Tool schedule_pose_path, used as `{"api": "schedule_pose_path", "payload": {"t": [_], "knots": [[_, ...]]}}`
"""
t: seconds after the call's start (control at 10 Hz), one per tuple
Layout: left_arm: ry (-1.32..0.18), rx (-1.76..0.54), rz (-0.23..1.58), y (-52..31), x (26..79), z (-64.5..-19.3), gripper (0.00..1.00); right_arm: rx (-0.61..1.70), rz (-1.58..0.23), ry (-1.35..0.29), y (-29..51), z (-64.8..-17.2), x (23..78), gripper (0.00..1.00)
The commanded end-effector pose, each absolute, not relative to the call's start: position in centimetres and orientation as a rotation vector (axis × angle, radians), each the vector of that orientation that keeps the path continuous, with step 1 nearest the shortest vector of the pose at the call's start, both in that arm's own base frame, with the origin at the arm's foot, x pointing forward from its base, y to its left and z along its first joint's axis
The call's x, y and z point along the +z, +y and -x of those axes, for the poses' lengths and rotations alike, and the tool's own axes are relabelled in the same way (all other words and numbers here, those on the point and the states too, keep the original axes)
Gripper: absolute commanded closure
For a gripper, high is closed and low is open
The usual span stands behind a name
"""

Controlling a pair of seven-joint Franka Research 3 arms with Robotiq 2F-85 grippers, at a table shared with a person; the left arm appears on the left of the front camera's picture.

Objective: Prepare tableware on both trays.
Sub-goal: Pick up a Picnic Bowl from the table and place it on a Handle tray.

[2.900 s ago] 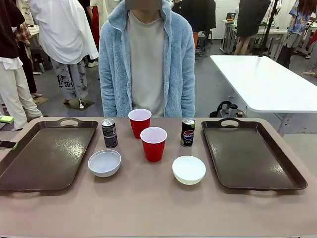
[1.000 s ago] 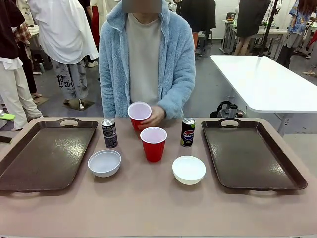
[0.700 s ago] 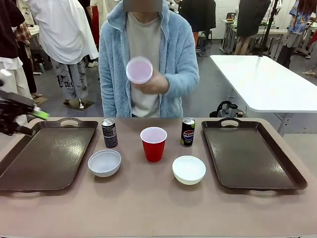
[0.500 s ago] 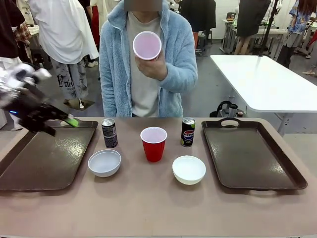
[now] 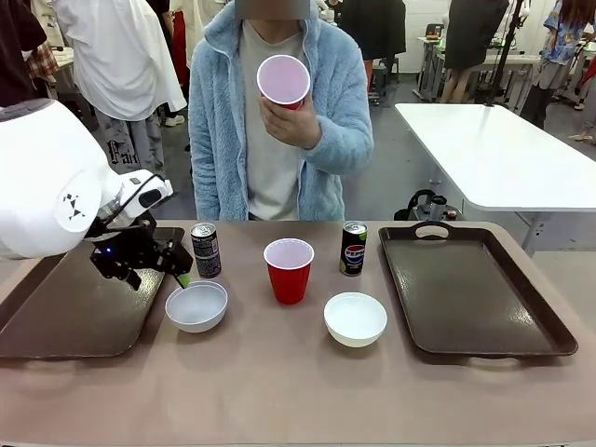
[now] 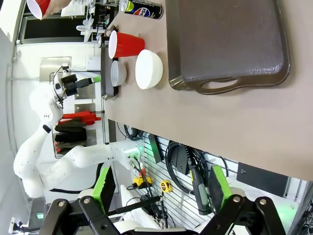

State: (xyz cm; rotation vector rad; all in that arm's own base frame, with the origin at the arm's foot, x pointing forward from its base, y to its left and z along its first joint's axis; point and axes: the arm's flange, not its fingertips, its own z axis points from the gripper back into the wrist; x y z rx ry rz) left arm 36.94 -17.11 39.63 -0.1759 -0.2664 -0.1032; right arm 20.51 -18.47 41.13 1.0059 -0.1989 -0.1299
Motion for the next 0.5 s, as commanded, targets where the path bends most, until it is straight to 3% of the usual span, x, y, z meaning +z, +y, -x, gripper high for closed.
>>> {"api": "schedule_pose_path", "payload": {"t": [0.0, 0.4], "knots": [[-0.284, -0.107, 0.238, -16.20, 40.75, -36.90, 0.00, -0.128, -1.021, -0.211, -18.49, -20.58, 41.07, 0.00], [-0.284, -0.107, 0.238, -16.20, 40.75, -36.90, 0.00, -0.128, -1.021, -0.211, -18.49, -20.58, 41.07, 0.00]]}}
